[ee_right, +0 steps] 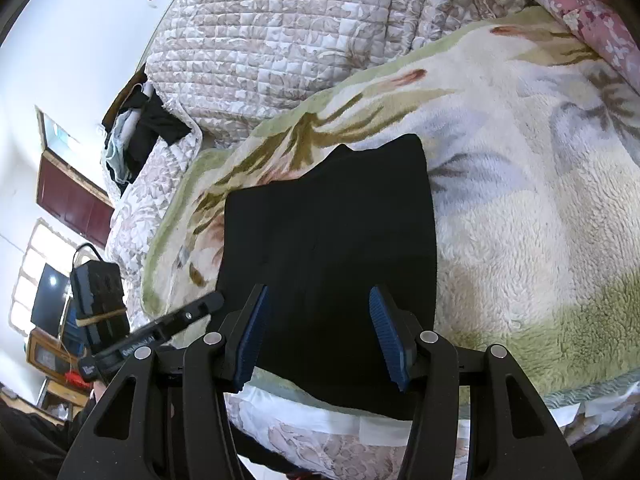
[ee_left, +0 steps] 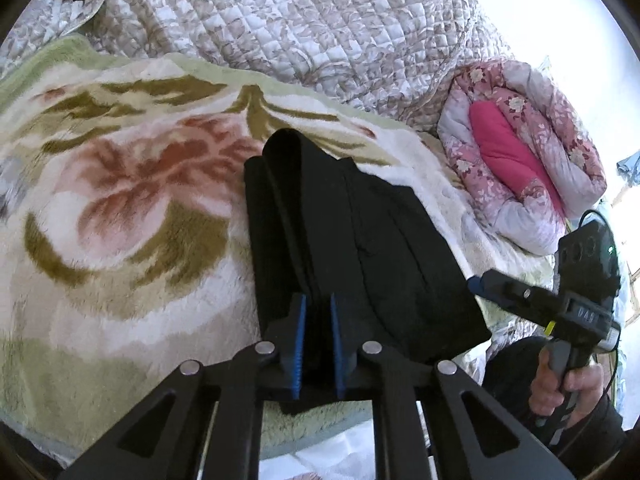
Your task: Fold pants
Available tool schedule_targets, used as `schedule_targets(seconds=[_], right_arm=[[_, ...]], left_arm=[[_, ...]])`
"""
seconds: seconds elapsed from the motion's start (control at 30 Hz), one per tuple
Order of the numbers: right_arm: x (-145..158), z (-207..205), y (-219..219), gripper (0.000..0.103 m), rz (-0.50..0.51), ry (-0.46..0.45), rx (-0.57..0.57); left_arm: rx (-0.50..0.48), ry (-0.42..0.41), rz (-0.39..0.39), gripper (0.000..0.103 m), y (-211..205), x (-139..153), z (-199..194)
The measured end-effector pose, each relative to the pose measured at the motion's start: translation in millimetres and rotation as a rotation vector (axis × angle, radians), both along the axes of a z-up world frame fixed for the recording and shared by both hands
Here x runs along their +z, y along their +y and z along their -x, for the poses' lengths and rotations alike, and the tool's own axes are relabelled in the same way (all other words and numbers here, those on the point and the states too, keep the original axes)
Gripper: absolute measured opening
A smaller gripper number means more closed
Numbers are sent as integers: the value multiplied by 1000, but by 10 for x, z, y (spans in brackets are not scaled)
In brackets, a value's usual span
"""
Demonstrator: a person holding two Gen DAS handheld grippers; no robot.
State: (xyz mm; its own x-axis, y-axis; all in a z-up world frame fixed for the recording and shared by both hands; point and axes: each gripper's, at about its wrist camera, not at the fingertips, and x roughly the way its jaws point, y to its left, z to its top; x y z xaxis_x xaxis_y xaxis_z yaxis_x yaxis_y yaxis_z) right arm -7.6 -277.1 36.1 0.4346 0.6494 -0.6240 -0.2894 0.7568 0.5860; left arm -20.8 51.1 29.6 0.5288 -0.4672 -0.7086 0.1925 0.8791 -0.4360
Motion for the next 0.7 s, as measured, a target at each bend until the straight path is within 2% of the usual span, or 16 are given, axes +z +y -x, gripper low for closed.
schedule_targets(seconds=[0.1, 0.23, 0.4, 0.47, 0.57, 0.7], right_arm=[[-56, 1, 40, 52, 27, 6, 14], [-169, -9, 156, 44, 148, 2, 36], [19, 54, 165, 44, 178, -65, 30], [63, 45, 160, 44, 178, -85, 28], [-110, -79, 216, 44, 249, -10, 42], [18, -157, 261, 44, 247, -67, 32]], left_arm=[[21, 29, 6, 13, 79, -117, -3], [10, 28, 0, 13, 77, -125, -21], [9, 19, -38, 13, 63, -35, 2], [13, 0, -52, 13, 83, 44, -3], [16, -48, -69, 13, 54, 195, -57], [-15, -104, -101, 13, -113, 355, -258]])
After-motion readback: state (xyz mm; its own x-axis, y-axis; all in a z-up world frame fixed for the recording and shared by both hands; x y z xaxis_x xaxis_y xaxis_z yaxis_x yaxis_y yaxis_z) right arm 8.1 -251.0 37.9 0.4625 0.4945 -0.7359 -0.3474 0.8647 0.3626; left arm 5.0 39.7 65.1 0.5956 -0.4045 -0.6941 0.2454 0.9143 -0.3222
